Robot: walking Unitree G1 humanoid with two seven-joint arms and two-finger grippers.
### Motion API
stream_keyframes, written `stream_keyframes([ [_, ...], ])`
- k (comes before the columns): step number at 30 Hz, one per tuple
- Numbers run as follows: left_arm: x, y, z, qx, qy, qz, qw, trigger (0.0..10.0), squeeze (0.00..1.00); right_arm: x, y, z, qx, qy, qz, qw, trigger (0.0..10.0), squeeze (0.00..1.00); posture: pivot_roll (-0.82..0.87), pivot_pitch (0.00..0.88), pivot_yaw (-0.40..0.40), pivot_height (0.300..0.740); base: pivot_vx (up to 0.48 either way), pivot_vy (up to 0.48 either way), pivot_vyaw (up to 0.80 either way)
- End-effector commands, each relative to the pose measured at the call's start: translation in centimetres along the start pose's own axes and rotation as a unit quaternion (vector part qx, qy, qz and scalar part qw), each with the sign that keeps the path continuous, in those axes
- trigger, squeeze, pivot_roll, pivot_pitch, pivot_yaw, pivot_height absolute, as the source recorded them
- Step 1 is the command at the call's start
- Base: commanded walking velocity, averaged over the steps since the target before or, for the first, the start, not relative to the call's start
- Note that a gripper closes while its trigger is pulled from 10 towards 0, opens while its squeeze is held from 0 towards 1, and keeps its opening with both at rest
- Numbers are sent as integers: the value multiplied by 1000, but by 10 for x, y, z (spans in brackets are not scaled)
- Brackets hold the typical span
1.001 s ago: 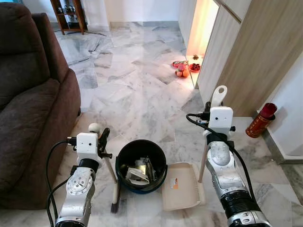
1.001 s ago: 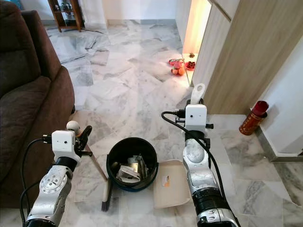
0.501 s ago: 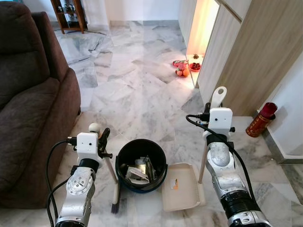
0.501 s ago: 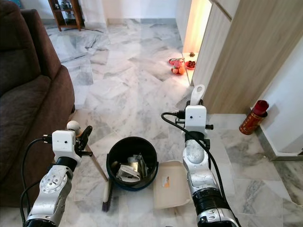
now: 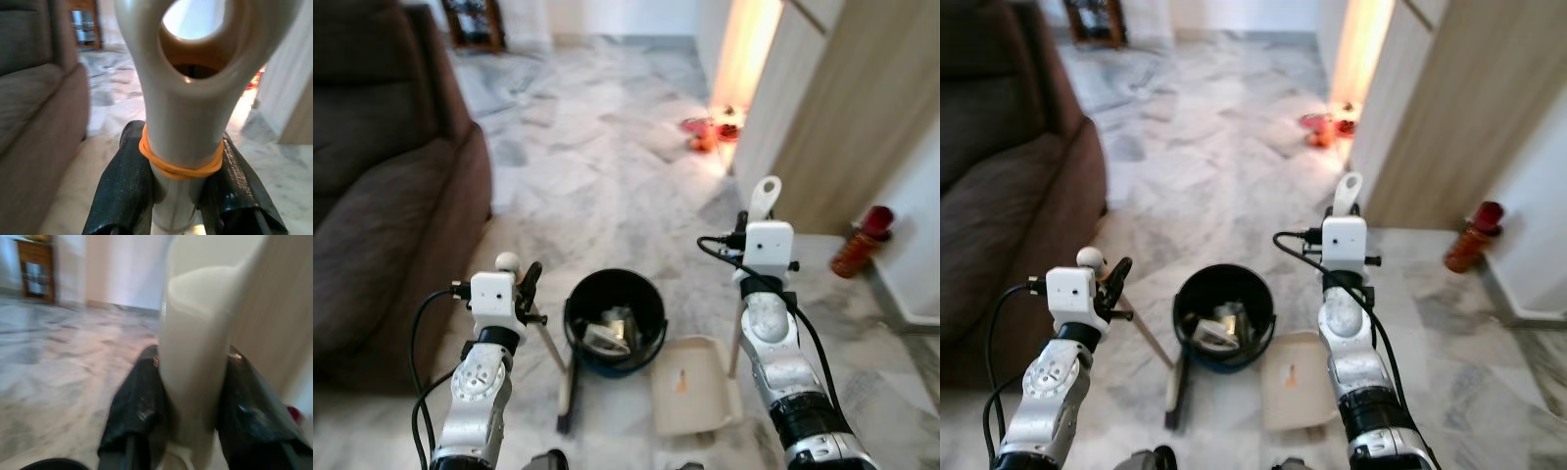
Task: Sweep floor
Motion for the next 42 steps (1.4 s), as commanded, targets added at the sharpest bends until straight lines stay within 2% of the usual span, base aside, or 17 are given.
stream_keyframes([
  [1,7,-1,2,-7,-6,16,1000,10000,0,5,-1,-1,-3,-14,12,1000,10000,0,57,112,-9,740,-277,0,0],
  [14,7,-1,2,-8,-6,14,1000,10000,0,3,-1,-2,-1,-20,11,1000,10000,0,57,111,-10,740,-275,0,0],
  [21,6,-2,0,-2,-12,10,1000,10000,0,2,0,-4,5,-25,6,1000,10000,0,57,111,-10,740,0,0,0],
  [25,5,-3,0,0,-15,9,1000,10000,0,-6,0,-5,0,-57,-21,998,10000,0,58,102,-11,740,0,0,0],
  [42,3,-5,1,-6,-18,3,1000,10000,0,-8,2,-10,11,-60,-24,998,10000,0,58,65,-6,740,0,0,-784],
])
Point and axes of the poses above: a point about 5 cm out from each wrist's last joint towards the gripper, its own y axis pointing back from the gripper into the wrist, its own x axis along the axis of the wrist's last joint, z = x × y, the point moved 1 cm from there along -y, pointing out of the wrist towards the gripper, and after that the axes turned 10 degrees about y, right-handed, at the moved point
